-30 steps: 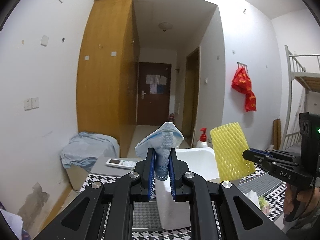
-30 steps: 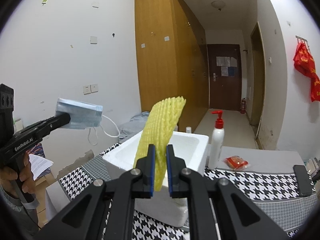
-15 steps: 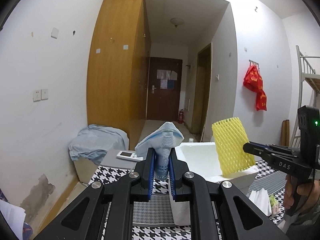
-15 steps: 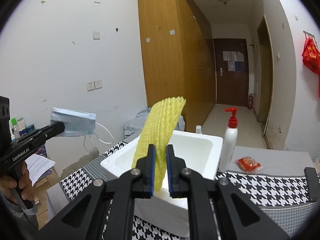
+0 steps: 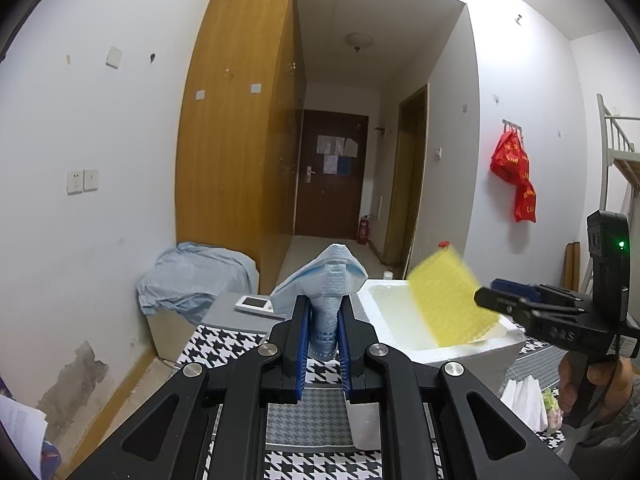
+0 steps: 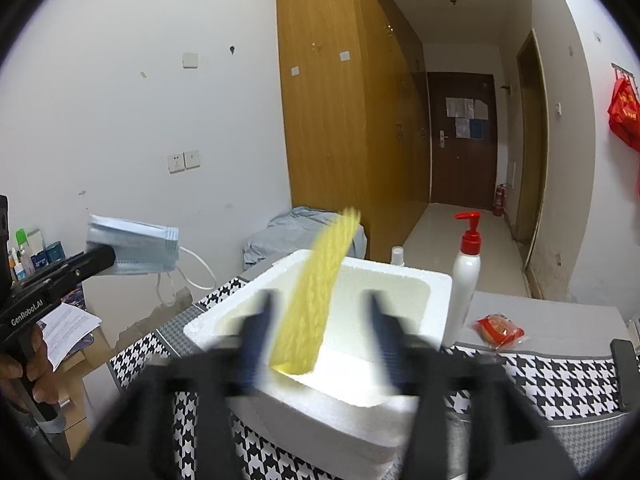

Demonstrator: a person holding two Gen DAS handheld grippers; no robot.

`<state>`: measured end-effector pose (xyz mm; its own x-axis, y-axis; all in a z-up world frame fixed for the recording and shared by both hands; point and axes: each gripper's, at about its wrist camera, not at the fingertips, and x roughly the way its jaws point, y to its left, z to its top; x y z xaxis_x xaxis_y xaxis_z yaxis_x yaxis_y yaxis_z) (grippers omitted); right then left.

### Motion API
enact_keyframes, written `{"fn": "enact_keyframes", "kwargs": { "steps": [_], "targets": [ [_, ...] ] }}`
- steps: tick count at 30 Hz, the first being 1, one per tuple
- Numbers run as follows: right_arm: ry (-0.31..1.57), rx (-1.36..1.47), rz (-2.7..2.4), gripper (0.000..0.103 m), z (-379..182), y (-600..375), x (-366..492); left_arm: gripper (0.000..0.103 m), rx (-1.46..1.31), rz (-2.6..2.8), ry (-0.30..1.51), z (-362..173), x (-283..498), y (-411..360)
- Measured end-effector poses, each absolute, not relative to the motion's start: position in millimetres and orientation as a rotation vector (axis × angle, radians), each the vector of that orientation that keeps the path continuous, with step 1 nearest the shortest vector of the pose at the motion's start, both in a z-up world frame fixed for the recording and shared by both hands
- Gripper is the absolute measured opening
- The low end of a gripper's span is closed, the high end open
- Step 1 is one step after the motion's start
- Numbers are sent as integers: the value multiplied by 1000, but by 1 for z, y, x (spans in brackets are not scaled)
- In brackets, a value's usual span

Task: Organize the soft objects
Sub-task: 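Open the right tool to drop the yellow net into the foam box, then lower the left tool into the foam box and release the blue mask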

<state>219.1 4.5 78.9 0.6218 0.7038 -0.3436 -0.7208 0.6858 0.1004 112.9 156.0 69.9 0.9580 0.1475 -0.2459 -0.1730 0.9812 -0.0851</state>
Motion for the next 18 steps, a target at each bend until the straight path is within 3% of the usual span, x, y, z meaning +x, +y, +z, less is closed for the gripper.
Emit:
{"fn": "enact_keyframes", "kwargs": {
  "steps": [2, 5, 13, 18],
  "targets": [
    [377, -44, 816, 78, 79, 5, 219, 14, -110, 164, 241, 69, 112, 157],
    [378, -35, 809, 92, 80, 2, 218, 14, -116, 161, 242, 69, 113, 158],
    [360, -22, 797, 94, 83, -4, 215, 14, -106, 152, 238, 70, 115, 156],
    [368, -17, 781, 103, 82, -10, 216, 14, -98, 140, 238, 71, 119, 153]
  ]
}}
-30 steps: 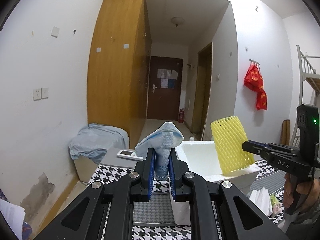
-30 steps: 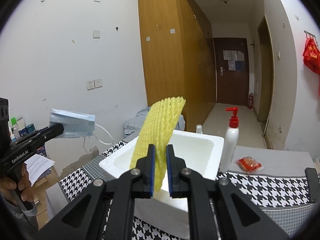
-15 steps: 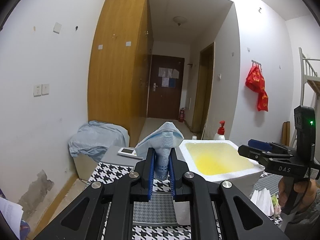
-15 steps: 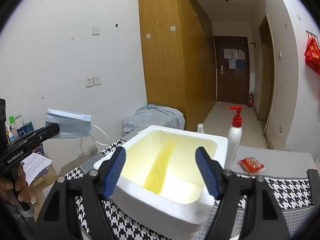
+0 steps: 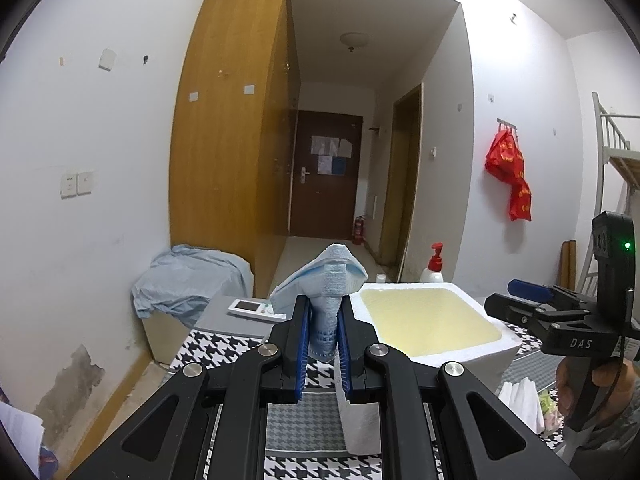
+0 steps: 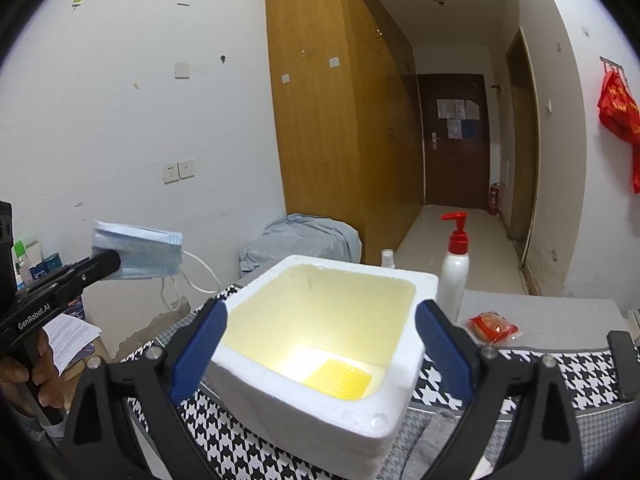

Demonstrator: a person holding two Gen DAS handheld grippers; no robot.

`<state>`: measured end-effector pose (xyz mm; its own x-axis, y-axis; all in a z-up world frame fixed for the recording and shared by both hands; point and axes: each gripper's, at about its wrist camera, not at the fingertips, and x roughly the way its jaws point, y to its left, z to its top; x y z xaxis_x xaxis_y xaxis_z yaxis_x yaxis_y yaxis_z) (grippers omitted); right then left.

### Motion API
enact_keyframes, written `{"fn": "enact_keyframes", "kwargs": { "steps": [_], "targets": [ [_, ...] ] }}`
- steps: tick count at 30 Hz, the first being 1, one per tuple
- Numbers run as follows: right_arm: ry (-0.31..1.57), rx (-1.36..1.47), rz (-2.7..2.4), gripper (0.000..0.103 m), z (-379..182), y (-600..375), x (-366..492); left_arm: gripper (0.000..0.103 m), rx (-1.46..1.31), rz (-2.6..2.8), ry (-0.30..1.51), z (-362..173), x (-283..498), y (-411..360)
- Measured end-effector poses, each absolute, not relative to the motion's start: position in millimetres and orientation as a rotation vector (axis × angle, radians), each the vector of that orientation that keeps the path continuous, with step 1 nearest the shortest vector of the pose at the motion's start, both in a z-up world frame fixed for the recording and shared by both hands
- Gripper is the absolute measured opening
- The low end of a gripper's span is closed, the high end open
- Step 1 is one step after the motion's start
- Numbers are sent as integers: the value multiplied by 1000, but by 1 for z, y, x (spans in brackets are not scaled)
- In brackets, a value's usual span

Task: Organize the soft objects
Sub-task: 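Lower the left tool into the foam box and release the blue mask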

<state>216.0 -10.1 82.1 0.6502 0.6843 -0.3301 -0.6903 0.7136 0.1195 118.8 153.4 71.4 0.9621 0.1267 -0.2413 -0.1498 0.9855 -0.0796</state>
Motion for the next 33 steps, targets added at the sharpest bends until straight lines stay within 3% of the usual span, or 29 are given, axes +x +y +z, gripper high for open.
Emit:
{"fn": "enact_keyframes", "kwargs": {
  "steps": [33],
  "targets": [
    [348, -39, 599, 103, 72, -86, 200, 14, -51, -70, 248, 77, 164, 98]
  ]
}}
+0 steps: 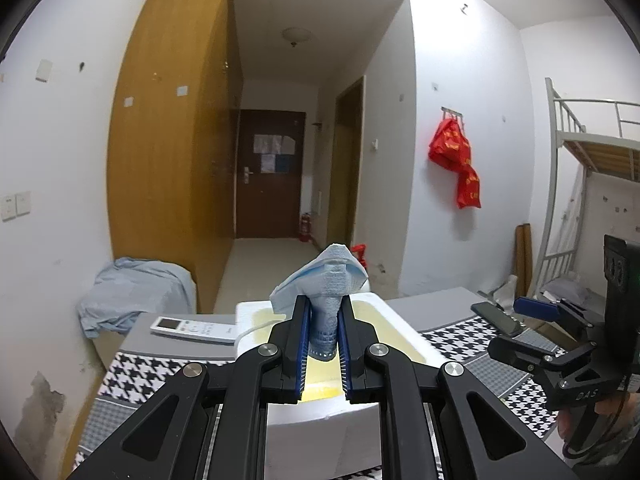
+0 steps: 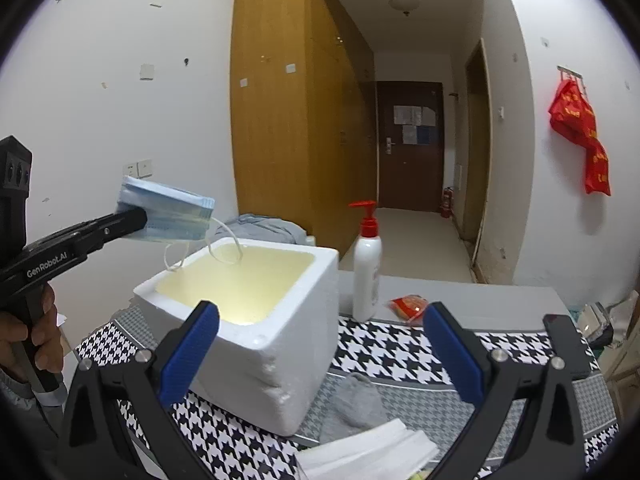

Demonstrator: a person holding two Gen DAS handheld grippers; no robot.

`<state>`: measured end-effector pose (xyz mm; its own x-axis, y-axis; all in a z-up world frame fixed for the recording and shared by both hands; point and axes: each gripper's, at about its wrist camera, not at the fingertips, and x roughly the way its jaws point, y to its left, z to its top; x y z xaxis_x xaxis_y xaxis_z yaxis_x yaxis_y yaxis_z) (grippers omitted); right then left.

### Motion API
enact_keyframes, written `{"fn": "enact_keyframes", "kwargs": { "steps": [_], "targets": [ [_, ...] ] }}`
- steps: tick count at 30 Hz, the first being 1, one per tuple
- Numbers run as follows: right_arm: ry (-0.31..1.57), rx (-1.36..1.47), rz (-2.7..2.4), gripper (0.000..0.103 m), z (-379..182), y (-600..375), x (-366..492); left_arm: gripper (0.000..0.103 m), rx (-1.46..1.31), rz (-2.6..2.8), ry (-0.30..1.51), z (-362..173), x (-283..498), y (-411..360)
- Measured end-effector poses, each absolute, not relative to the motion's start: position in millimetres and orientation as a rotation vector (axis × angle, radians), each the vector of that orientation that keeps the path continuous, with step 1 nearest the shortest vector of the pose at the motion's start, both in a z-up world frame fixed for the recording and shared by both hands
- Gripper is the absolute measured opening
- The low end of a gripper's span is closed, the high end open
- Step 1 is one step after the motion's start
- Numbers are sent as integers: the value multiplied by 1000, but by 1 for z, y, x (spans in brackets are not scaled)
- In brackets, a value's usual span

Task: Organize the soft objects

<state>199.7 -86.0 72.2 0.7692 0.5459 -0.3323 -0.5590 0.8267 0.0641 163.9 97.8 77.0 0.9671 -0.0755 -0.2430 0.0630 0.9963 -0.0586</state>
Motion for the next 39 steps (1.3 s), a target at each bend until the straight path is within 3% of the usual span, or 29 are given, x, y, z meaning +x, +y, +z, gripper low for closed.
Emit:
{"fn": "enact_keyframes", "kwargs": {
  "steps": [24, 29, 31, 34, 36, 39],
  "targets": [
    [371, -16, 540, 103, 61, -116, 205, 15, -46, -92, 322, 67, 204, 78],
    [378, -12, 536, 103, 60, -117, 205, 33, -54, -79, 370, 53, 217, 81],
    [378, -10, 536, 103, 59, -117, 205, 65, -68, -75, 375, 51, 219, 84],
    [382, -8, 536, 103, 57, -118, 204, 88, -99, -59, 365, 48, 216, 88],
    [384, -3, 537, 103, 55, -119, 203, 97, -109, -50, 366, 46, 215, 90],
    [386, 8, 541, 103, 53, -121, 201, 102, -117, -29, 360, 44, 209, 92]
  ]
}}
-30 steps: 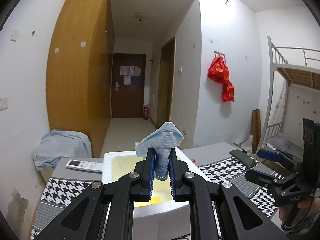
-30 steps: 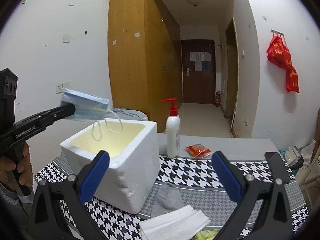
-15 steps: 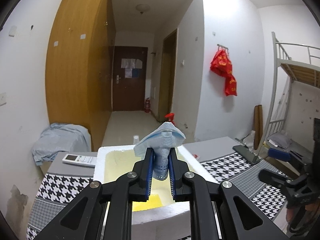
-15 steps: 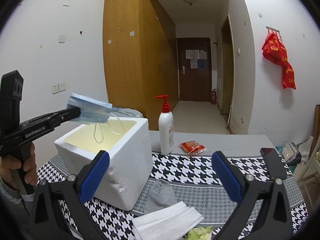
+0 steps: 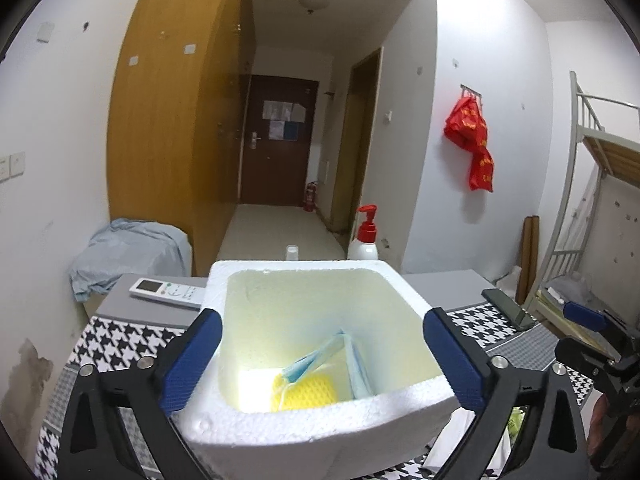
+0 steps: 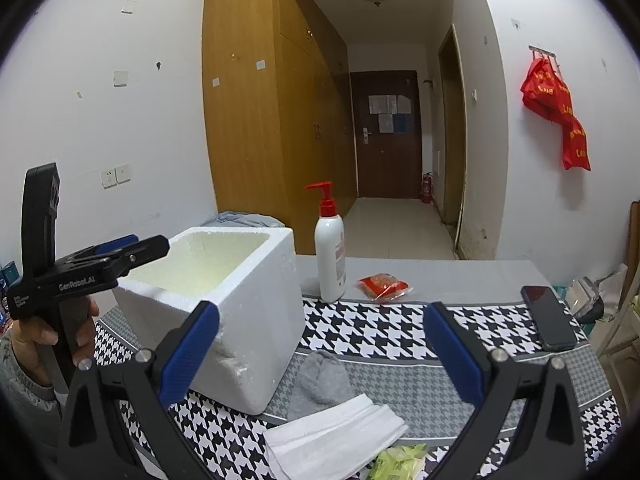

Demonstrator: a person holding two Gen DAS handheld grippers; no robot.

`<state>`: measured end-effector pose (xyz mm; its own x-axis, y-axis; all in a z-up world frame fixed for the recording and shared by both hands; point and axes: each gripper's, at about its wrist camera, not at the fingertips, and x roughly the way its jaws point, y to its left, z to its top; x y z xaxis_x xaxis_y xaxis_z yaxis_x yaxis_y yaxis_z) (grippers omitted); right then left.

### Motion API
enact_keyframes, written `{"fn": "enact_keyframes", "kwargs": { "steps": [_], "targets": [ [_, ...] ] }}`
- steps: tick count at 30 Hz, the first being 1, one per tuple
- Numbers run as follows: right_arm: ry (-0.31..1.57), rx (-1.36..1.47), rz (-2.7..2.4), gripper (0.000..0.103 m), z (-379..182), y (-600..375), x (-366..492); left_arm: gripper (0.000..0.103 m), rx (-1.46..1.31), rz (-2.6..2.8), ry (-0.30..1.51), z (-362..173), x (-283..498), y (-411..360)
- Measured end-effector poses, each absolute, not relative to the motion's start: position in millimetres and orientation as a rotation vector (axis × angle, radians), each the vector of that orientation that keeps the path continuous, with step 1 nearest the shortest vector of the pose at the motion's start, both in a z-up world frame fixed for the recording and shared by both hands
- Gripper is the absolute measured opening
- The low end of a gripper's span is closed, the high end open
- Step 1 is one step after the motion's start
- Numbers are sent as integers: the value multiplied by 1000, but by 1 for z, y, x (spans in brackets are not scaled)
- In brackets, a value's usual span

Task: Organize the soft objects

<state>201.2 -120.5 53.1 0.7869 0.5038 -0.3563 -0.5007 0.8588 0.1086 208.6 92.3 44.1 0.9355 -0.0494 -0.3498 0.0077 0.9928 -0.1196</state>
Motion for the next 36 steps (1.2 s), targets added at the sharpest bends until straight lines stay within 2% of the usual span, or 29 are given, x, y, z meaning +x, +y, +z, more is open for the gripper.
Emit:
{"fn": "enact_keyframes", "kwargs": {
  "steps": [19, 36],
  "targets": [
    [369, 11, 596, 103, 45, -115, 172, 102, -76, 75, 301, 45, 142, 82],
    [360, 13, 581, 103, 36, -125, 138, 102, -83, 72, 352, 24, 115, 73]
  ]
}}
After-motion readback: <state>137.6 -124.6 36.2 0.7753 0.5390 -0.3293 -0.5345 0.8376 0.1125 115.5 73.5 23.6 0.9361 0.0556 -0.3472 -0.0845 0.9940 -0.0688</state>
